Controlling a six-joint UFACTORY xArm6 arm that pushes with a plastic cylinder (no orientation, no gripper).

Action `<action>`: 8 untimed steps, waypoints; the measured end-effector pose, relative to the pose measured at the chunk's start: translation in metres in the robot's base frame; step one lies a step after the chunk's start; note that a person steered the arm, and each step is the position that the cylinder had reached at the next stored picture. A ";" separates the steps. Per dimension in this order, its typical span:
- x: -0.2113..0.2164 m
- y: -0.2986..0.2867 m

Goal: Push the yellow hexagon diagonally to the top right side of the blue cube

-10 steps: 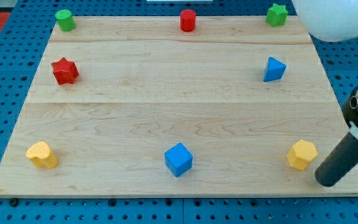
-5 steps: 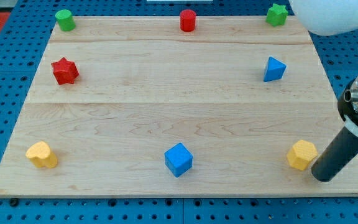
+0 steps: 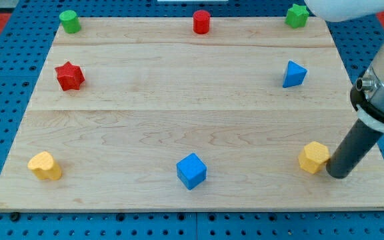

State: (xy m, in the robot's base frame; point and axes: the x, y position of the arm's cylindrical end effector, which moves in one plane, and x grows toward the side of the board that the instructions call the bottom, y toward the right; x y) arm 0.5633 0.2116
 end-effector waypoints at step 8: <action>-0.005 -0.106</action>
